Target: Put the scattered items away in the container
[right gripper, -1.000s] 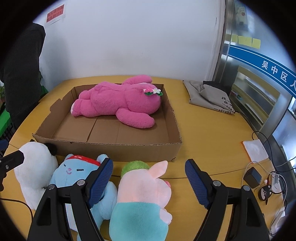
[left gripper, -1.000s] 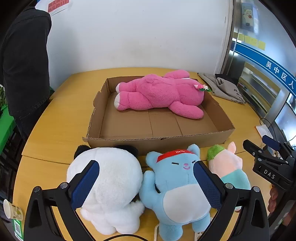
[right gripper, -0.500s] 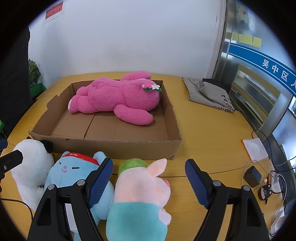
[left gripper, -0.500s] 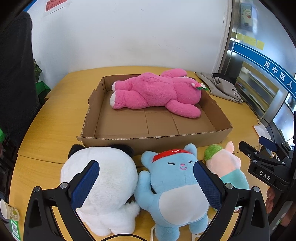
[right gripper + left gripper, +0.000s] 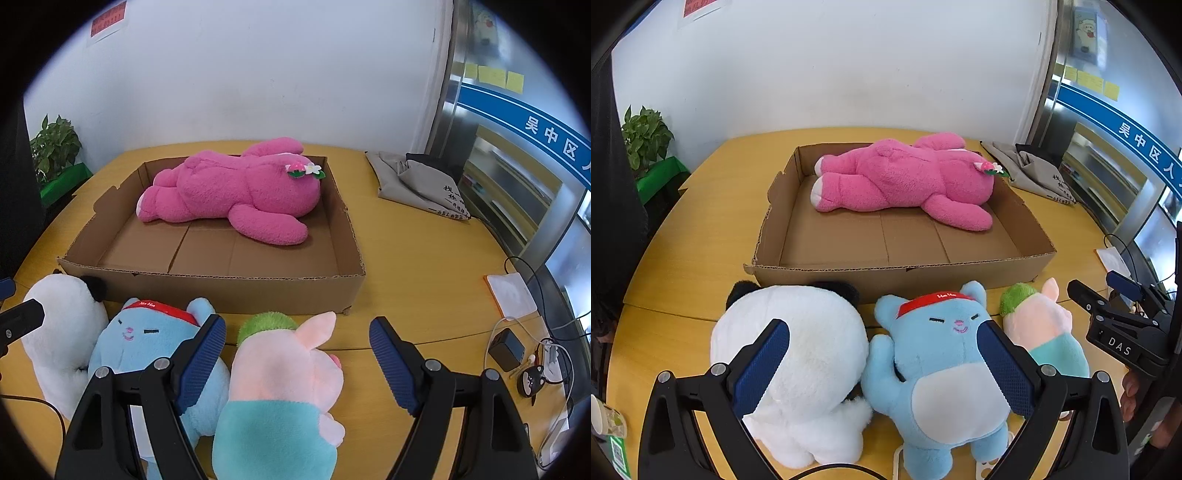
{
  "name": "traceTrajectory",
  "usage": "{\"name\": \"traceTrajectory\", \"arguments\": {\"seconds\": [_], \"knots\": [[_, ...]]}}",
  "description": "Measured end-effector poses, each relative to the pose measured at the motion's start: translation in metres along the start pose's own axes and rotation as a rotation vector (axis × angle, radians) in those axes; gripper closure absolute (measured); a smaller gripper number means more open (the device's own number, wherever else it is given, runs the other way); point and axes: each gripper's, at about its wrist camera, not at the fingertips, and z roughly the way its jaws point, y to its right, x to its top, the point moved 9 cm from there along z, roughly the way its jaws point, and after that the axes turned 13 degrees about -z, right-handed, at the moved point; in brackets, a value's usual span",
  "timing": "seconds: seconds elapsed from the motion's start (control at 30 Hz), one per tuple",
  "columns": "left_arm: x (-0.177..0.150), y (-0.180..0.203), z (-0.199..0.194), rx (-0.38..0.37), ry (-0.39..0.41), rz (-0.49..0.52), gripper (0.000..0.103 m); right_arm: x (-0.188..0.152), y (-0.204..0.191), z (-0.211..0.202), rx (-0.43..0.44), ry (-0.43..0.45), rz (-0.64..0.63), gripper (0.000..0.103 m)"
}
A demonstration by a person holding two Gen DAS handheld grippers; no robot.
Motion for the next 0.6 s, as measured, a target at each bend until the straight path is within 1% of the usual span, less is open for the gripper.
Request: {"name": "traceTrajectory", "arguments": {"seconds": [0.27,0.4,0.47,0.53,0.6], "knots": [[-0.004,-0.012,0.001,-0.005,-0.019,-0.013,0.000,-0.001,-0.006,0.001,0.007,-0.002,-0.009,0.023],[-0.005,-0.032,-0.002,-0.008,-0.025,-0.035,0.000,0.000,-0.022,-0.003,0.049,0.013,-0.047,0.023],[-0.005,-0.046,-0.003,-0.004,-0.029,-0.052,0.000,-0.001,-0.039,-0.008,0.102,0.027,-0.078,0.023],[-0.005,-0.061,-0.003,-0.003,-0.036,-0.064,0.000,-0.002,-0.066,-0.017,0.206,0.040,-0.101,0.023],[-0.003,-0.078,0.000,0.005,-0.047,-0.067,0.000,-0.005,-0.103,-0.029,0.330,0.049,-0.136,0.023]]}}
